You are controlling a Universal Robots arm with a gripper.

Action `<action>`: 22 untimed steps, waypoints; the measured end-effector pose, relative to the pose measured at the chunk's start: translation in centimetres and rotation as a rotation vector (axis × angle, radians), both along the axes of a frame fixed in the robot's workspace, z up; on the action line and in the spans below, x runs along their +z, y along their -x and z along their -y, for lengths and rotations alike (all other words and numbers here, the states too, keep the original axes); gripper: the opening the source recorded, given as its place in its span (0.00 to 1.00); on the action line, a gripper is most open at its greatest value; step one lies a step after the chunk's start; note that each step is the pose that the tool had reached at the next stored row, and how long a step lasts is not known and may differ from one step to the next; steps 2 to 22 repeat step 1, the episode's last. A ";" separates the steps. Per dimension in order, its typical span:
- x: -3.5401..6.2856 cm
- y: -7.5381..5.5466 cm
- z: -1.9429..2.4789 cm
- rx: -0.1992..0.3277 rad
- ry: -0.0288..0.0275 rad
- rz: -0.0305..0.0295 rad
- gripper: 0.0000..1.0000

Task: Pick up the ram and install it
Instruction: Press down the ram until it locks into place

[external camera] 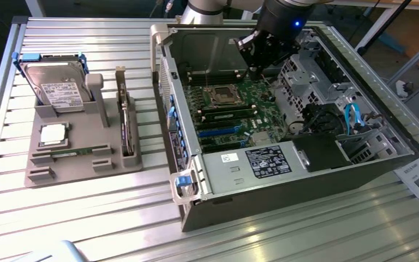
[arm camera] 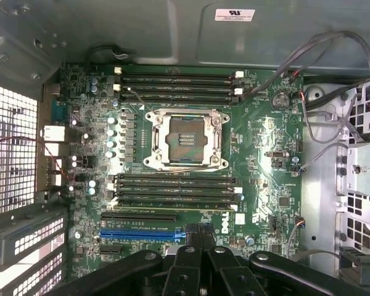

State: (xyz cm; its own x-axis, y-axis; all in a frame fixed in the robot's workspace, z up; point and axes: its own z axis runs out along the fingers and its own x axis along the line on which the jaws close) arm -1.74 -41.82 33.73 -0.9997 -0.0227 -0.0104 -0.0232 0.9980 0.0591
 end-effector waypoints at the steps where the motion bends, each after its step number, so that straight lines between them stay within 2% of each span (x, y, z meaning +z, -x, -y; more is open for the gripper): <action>1: 0.00 0.0 0.00 0.000 0.0000 0.0000 0.10; 22: 0.00 0.0 0.00 0.000 0.0000 0.0000 0.10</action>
